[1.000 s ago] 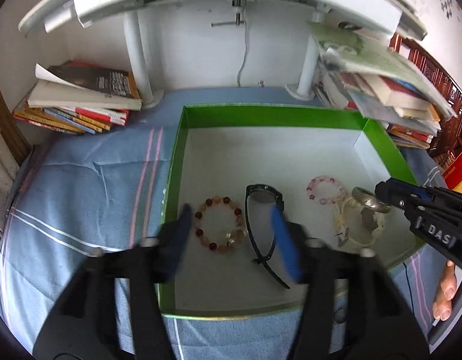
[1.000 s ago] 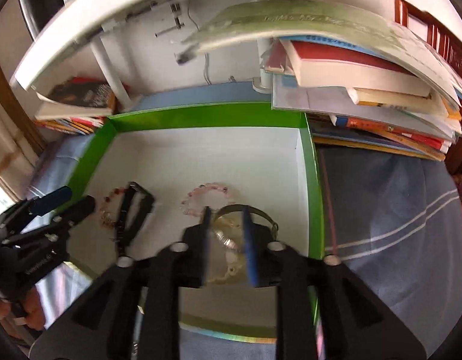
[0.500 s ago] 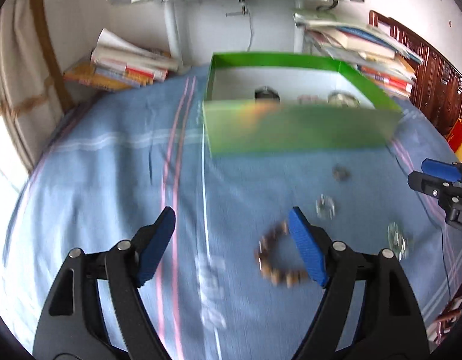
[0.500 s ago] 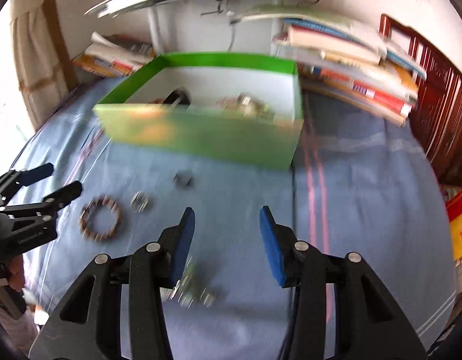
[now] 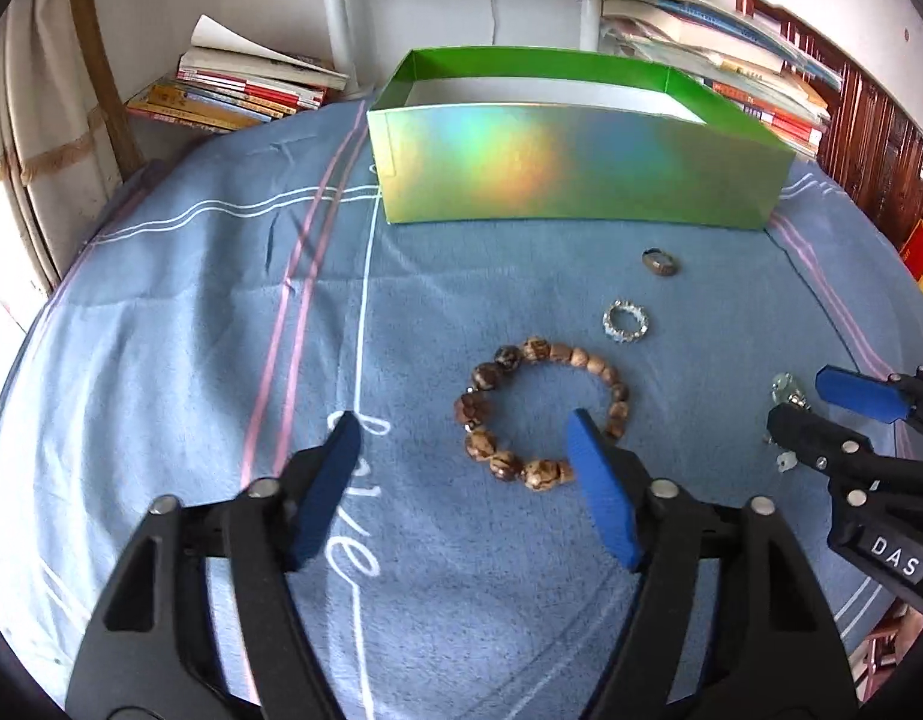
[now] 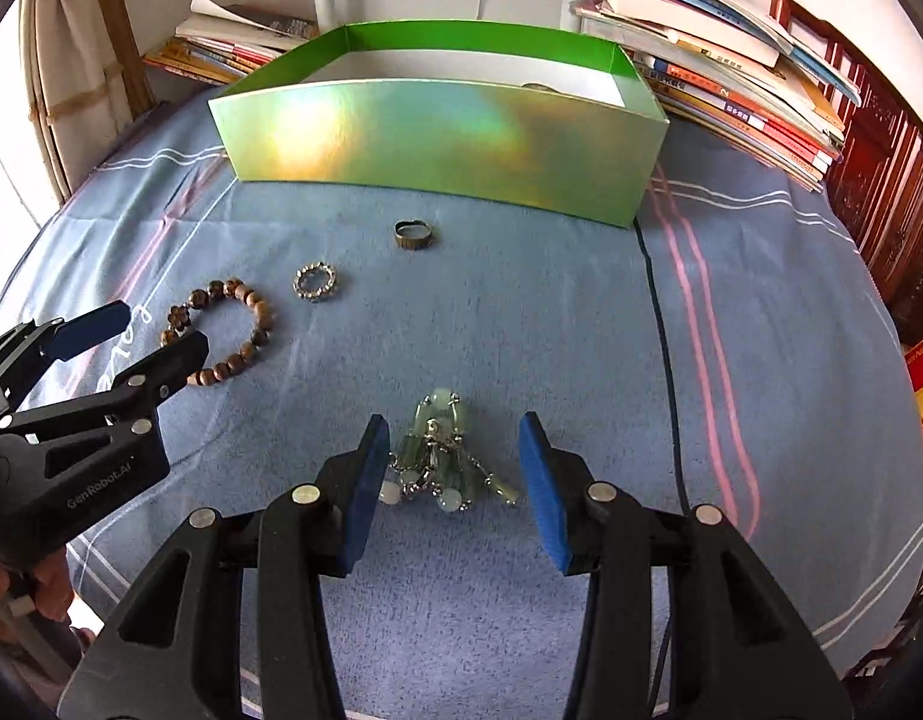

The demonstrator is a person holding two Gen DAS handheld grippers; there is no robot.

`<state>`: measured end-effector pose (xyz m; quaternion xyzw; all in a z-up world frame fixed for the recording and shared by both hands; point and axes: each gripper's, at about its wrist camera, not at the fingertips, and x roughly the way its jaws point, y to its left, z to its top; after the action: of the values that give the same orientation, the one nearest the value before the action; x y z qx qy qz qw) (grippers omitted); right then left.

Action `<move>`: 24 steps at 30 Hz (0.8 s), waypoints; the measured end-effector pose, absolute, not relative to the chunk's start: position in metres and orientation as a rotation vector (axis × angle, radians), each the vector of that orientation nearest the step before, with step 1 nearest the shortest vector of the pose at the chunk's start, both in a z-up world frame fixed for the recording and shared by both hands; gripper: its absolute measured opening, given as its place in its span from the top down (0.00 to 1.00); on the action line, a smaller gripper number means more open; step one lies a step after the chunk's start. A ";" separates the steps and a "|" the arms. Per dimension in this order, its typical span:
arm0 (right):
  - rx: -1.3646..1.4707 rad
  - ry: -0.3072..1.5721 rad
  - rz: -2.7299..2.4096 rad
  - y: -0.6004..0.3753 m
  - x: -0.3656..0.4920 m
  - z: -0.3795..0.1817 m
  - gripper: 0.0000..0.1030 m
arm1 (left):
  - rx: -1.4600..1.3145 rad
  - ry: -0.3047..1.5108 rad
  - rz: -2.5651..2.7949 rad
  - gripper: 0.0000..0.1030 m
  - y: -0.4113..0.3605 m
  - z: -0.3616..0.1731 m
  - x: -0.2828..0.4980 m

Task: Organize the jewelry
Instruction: 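Move the left tool to the wooden bead bracelet while the right tool grasps the jade pendant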

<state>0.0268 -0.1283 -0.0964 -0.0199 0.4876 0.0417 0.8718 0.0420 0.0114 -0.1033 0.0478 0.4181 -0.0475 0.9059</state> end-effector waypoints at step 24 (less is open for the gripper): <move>-0.020 0.996 0.091 -0.124 0.018 -0.094 0.85 | 0.096 0.864 -0.119 0.64 0.014 -0.107 0.036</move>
<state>0.0177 -0.1239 -0.0942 -0.0098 0.4775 0.0435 0.8775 0.0358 0.0144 -0.1067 0.0463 0.4184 -0.0575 0.9052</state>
